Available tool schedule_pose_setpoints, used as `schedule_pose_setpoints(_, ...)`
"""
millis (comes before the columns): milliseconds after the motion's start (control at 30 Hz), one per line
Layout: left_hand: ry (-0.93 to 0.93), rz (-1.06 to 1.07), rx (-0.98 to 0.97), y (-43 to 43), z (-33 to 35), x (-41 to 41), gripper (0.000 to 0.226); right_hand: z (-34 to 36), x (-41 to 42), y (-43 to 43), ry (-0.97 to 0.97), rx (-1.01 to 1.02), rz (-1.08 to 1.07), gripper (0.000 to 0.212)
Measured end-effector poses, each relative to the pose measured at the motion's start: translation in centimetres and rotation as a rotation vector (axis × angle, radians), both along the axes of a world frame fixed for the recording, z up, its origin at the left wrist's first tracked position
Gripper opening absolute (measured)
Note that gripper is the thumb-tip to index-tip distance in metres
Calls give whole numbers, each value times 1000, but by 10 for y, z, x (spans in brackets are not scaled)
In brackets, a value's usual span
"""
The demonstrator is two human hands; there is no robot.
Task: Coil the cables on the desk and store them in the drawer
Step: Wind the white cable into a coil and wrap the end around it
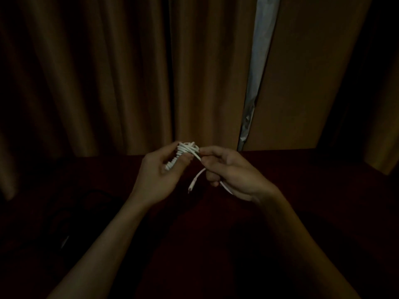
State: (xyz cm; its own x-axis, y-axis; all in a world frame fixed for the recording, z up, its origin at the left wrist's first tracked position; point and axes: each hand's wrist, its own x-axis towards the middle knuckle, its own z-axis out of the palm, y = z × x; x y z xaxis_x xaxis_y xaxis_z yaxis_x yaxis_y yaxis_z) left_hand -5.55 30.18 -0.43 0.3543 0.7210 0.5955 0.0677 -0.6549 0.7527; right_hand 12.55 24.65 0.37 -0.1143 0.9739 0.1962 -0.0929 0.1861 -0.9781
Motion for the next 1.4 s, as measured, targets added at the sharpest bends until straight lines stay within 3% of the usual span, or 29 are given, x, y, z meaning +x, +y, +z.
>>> schedule_pose_setpoints(100,-177,-160,-311,-5,4,5,23,-3,-4,0,11,68,2,42)
schedule_pose_setpoints(167,-187,-286,-468,-8,7,4,34,-5,-1,-4,-42,89,85,61)
schedule_pose_setpoints(267,-155,-424,-588,-10,11,1,39,-5,3,-11,-150,168,165,54)
schedule_pose_setpoints(367,-142,-427,-640,-9,13,1,37,-3,0,-10,-178,205,53,35)
schedule_pose_setpoints(467,13,-316,-471,-8,9,-1,36,-5,-3,-4,-252,182,-120,31)
schedule_pose_setpoints(600,218,-45,79,-10,0,5,69,-8,-4,-1,-318,145,-302,49)
schedule_pose_setpoints(733,198,137,380,-14,-3,10,55,-9,-9,0,-295,135,-376,53)
schedule_pose_setpoints(833,233,136,429,-12,-7,10,39,-10,-14,2,-436,198,-512,49)
schedule_pose_setpoints(900,249,90,402,-10,-7,8,31,-8,-14,0,-481,197,-491,53)
schedule_pose_setpoints(1100,108,-215,-34,-7,5,-1,19,6,-2,-14,-282,53,-107,49)
schedule_pose_setpoints(1200,-70,-241,-229,0,7,-5,32,6,7,-17,-302,59,-40,47)
schedule_pose_setpoints(1300,43,-172,-90,1,9,-10,22,9,3,-16,-263,-35,-22,33)
schedule_pose_setpoints(1400,206,-113,190,-3,13,-13,25,16,-4,-14,-75,-135,-46,46)
